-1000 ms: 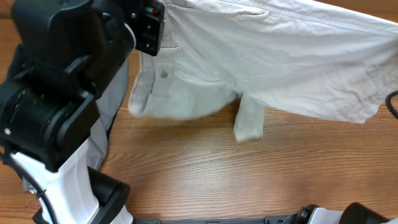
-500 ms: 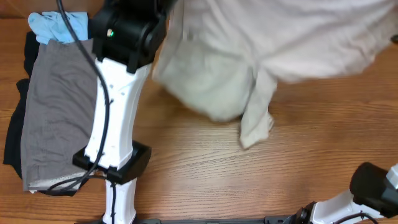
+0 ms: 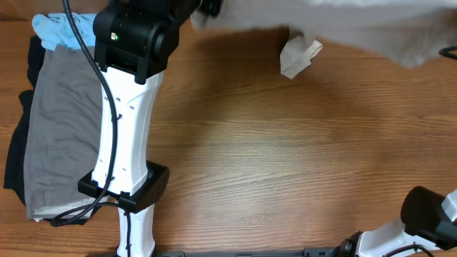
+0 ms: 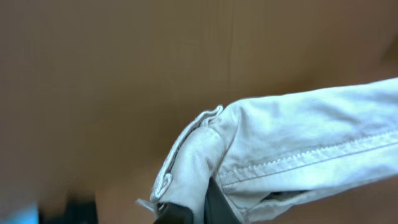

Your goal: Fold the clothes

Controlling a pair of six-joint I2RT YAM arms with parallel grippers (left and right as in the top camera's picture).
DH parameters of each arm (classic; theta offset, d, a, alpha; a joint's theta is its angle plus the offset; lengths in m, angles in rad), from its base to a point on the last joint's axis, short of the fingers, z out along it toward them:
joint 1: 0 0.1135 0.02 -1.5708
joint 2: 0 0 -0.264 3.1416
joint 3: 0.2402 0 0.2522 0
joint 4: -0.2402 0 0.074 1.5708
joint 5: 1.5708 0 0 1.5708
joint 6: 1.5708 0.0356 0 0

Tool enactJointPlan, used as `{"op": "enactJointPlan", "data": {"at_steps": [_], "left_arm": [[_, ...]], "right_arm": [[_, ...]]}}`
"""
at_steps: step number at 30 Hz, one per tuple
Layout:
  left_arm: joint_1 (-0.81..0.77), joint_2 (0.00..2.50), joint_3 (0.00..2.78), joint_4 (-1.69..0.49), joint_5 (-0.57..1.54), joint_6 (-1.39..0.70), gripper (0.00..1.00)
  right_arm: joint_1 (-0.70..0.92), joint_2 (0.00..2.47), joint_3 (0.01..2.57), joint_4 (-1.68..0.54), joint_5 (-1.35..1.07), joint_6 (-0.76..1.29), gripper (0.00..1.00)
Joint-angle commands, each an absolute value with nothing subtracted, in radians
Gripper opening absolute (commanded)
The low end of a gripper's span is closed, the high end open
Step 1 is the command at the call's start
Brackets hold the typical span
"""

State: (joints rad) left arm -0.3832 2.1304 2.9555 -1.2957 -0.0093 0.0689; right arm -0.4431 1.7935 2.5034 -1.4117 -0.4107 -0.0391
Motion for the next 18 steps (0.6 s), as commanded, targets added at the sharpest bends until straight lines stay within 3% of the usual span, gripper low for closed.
{"op": "enactJointPlan", "data": {"at_steps": [1,9,18], "left_arm": [[-0.357,2.149,2.938,-1.436,-0.101,0.000,0.04],[-0.329,2.237,2.927,-1.681,-0.112,-0.116,0.04],[-0.359,2.258,2.904,-1.690,0.026,-0.119,0.04]], "right_arm": [[-0.425,1.842,2.404,-1.509,-0.371,-0.084,0.04],[-0.352,1.848,2.077,-1.505,-0.402,-0.083,0.04],[-0.348,1.846,1.943,-1.496,-0.420,-0.085,0.04]]}}
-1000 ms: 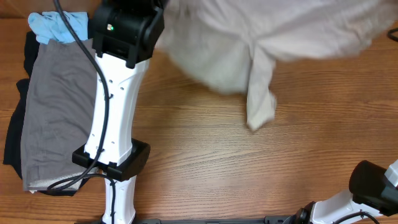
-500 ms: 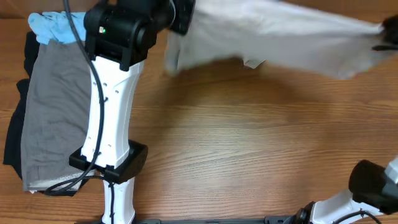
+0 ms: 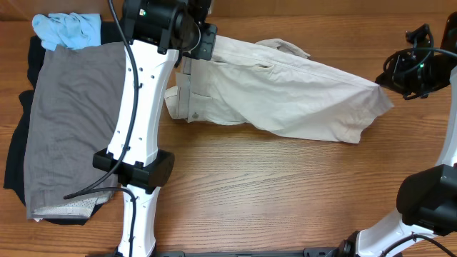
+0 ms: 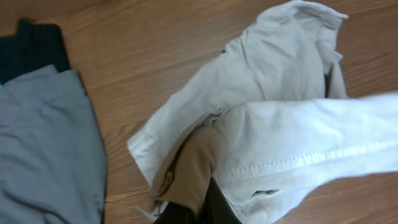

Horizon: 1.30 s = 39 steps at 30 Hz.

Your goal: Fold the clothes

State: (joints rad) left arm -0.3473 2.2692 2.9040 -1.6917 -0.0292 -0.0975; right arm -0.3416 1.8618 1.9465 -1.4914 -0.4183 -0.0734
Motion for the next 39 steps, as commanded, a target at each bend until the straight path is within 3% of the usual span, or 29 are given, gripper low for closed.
{"op": "enactJointPlan", "data": {"at_steps": [1,11,24,35,39], "left_arm": [[-0.363,2.258,2.896,-1.690,0.051,-0.119,0.04],[-0.396,2.186,2.690,-1.690,0.130,-0.116,0.04],[-0.426,1.877,2.278,-1.690,0.113,-0.128,0.04],[-0.539,1.834,1.911,-1.685,0.113,-0.144,0.04],[-0.579,1.834,1.803,-1.674,0.113,-0.147,0.04]], "right_arm": [[-0.348,1.843,1.943,-1.504,-0.419,-0.087,0.04],[-0.348,1.803,1.943,-1.566,-0.446,-0.110,0.04],[-0.348,1.594,1.908,-1.664,-0.446,-0.105,0.04],[-0.348,1.392,1.402,-1.531,-0.353,0.027,0.05],[-0.348,1.375,1.318,-1.508,-0.329,0.057,0.14]]}}
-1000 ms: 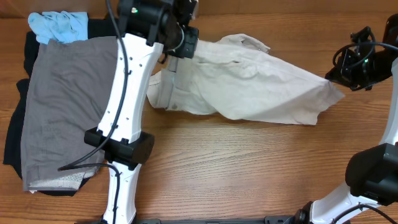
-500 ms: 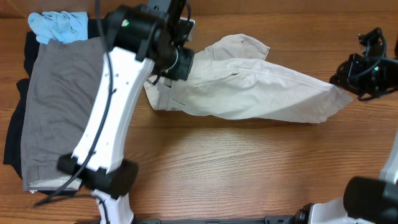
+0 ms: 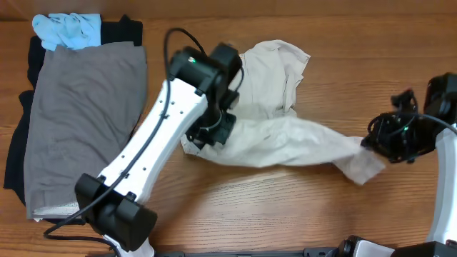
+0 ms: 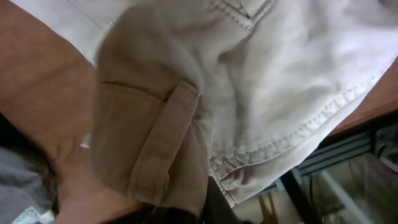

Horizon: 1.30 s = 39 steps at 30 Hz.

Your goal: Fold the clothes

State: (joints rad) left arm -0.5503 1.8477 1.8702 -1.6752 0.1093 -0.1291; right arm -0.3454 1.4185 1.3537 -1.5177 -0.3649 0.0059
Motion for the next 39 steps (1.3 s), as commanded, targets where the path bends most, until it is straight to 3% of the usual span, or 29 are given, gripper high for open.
{"op": "enactJointPlan", "data": {"at_steps": [1,9,12,15,16,18,19,20,27,30,39], "left_arm": [[-0.587,1.834,1.780,-1.671,0.113,-0.150,0.04],[-0.679,1.834,1.553,-1.629,0.133,-0.175,0.04],[-0.717,1.834,1.486,-1.601,0.133,-0.206,0.04],[-0.760,1.834,1.442,-1.569,0.132,-0.247,0.26],[-0.770,1.834,1.438,-1.564,0.131,-0.256,0.36],[-0.789,1.834,1.438,-1.557,0.131,-0.268,0.68],[-0.796,1.832,1.438,-1.554,0.129,-0.274,0.79],[-0.800,1.830,1.438,-1.552,0.122,-0.283,0.82],[-0.750,1.684,1.554,-1.516,-0.006,-0.348,0.86],[-0.704,1.612,1.629,-1.457,-0.010,-0.336,0.99],[-0.498,1.571,1.641,-1.156,0.101,-0.308,1.00]], "right_arm": [[-0.348,1.375,1.312,-1.507,-0.329,0.057,0.16],[-0.348,1.375,1.308,-1.454,-0.329,0.058,0.26],[-0.348,1.375,1.308,-1.431,-0.330,0.058,0.35],[-0.348,1.375,1.308,-1.401,-0.330,0.057,0.53],[-0.348,1.375,1.308,-1.392,-0.330,0.058,0.57],[-0.348,1.375,1.309,-1.372,-0.334,0.058,0.63],[-0.348,1.375,1.308,-1.359,-0.334,0.062,0.66],[-0.348,1.375,1.309,-1.345,-0.335,0.066,0.68],[-0.348,1.375,1.309,-1.244,-0.384,0.075,0.75],[-0.348,1.375,1.309,-1.235,-0.388,0.075,0.75],[-0.224,1.422,1.337,-0.939,-0.425,0.084,0.78]]}}
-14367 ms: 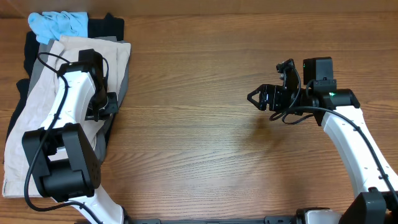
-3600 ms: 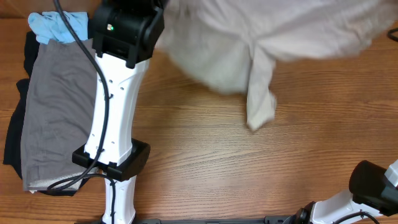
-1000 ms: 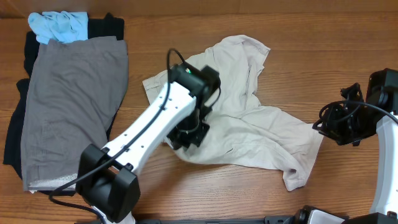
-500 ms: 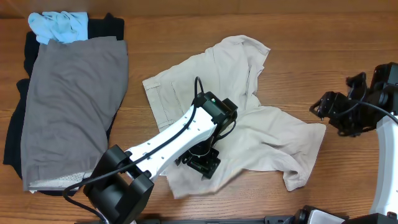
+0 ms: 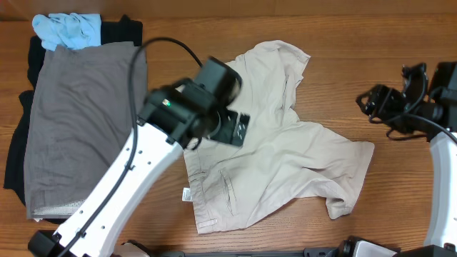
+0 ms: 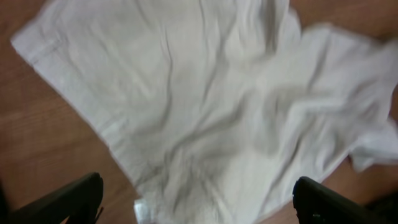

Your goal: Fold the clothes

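Observation:
Beige shorts (image 5: 285, 164) lie spread and rumpled on the wooden table (image 5: 400, 214). Their waistband is at the lower left, one leg runs up toward the far side, and the other ends at the right. My left gripper (image 5: 234, 130) hovers over the garment's upper left part. In the left wrist view the left gripper (image 6: 199, 200) stands wide open with only the pale cloth (image 6: 217, 106) below it and nothing between its fingers (image 6: 68, 198). My right gripper (image 5: 373, 101) hangs at the right, apart from the shorts and holding nothing, and looks open.
A pile of clothes occupies the left side. It is a flat grey garment (image 5: 78, 121) on top of a black one (image 5: 16, 160), with a light blue cloth (image 5: 66, 28) bunched at the far corner. Bare wood shows to the right of and in front of the shorts.
Both grippers have let go of the shorts, which now lie spread on the table instead of hanging between them. The left gripper is open above them. The right one sits farther back.
The shorts were first held high near the camera, the left gripper shut on the waistband. Then they hung stretched between both grippers over the table's far side. Later they sagged over the middle. Now they lie loose, released by both.

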Controlling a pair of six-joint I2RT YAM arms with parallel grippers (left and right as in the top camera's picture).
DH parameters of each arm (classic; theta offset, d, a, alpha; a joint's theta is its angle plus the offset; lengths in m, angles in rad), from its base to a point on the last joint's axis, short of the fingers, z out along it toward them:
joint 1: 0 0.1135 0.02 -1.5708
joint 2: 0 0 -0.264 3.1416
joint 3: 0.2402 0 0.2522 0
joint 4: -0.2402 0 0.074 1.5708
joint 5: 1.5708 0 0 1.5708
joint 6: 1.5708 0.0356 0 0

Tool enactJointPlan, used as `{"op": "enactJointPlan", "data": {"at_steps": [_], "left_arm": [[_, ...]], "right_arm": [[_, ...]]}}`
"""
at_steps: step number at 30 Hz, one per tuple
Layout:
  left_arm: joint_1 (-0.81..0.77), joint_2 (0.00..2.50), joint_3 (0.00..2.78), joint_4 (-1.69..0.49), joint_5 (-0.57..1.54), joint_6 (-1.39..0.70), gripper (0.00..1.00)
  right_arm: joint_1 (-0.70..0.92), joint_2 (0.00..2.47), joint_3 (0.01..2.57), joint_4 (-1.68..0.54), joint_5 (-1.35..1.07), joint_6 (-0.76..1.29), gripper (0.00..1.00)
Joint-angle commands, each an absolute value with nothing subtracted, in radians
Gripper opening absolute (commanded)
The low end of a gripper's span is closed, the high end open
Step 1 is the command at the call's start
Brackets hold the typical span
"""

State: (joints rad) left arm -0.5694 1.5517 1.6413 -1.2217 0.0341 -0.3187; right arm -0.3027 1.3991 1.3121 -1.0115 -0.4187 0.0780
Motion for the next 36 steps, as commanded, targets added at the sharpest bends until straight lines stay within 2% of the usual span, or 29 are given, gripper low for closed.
{"op": "enactJointPlan", "data": {"at_steps": [1,4,11,16,21,28,36], "left_arm": [[-0.472,1.570,1.642,-1.121,0.139,-0.291,1.00],[-0.426,1.570,1.645,-1.059,0.236,-0.199,1.00],[-0.415,1.571,1.646,-1.036,0.192,-0.110,1.00],[-0.415,1.571,1.646,-1.050,0.172,-0.100,1.00],[-0.415,1.571,1.646,-1.051,0.172,-0.101,1.00],[-0.415,1.571,1.646,-1.064,0.144,-0.105,1.00],[-0.415,1.571,1.646,-1.087,0.142,-0.112,1.00]], "right_arm": [[-0.196,1.436,1.346,-0.901,-0.402,0.093,0.79],[-0.111,1.505,1.365,-0.762,-0.332,0.107,0.80],[0.012,1.747,1.368,-0.446,-0.174,0.203,0.79],[0.033,1.895,1.369,-0.305,-0.124,0.274,0.74],[0.054,1.996,1.369,-0.231,-0.118,0.302,0.62],[0.112,2.111,1.369,-0.203,-0.042,0.391,0.53],[0.123,2.157,1.368,-0.191,-0.018,0.485,0.52]]}}
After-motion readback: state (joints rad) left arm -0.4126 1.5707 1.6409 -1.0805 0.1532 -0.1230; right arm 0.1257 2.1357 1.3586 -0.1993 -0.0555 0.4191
